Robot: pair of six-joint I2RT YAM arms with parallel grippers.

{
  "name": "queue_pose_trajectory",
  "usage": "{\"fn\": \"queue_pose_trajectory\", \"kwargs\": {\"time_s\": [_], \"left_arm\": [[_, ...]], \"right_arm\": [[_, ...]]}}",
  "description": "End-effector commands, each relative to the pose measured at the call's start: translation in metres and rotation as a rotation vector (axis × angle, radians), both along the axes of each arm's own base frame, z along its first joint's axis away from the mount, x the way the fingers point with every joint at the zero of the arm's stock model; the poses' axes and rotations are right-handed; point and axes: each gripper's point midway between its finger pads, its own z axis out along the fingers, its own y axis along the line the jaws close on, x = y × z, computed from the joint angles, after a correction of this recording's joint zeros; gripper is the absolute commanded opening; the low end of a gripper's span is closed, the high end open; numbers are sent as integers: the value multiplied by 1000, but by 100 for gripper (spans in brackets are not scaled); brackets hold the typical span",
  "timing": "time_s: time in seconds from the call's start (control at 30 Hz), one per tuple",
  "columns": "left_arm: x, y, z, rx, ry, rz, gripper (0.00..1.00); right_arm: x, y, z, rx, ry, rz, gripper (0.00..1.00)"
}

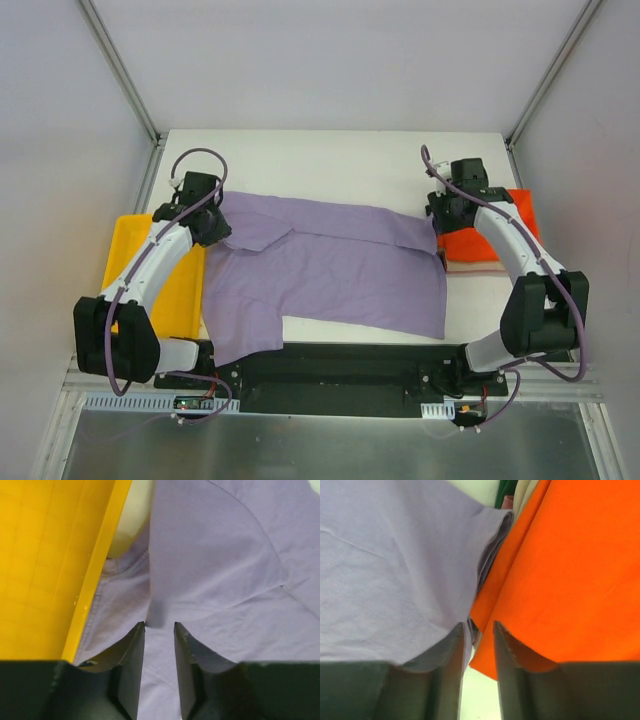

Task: Fold and stack the t-shirts
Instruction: Fold the flattened tshirt in 1/3 of the way

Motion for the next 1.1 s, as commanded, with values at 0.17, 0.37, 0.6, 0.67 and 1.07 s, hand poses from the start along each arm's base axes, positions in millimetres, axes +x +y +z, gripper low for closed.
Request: {"fn": "queue_pose_trajectory", "kwargs": {"time_s": [0.17, 0.37, 0.6, 0.67, 1.07], "left_arm": [[9, -2, 57, -59, -152, 64, 99], [46, -33, 69, -160, -176, -64, 99], [103, -61, 14, -224, -11, -156, 99], [116, -61, -4, -208, 27, -150, 99], [164, -9, -93, -71, 186, -6, 99]], "right_arm": [[-9, 21, 34, 120, -80, 42, 81], [6, 62, 56, 362, -115, 21, 96], [28, 91, 33, 355, -29, -35, 96], [37, 97, 12, 329, 31, -75, 96], [85, 111, -76, 261, 271, -249, 96]]}}
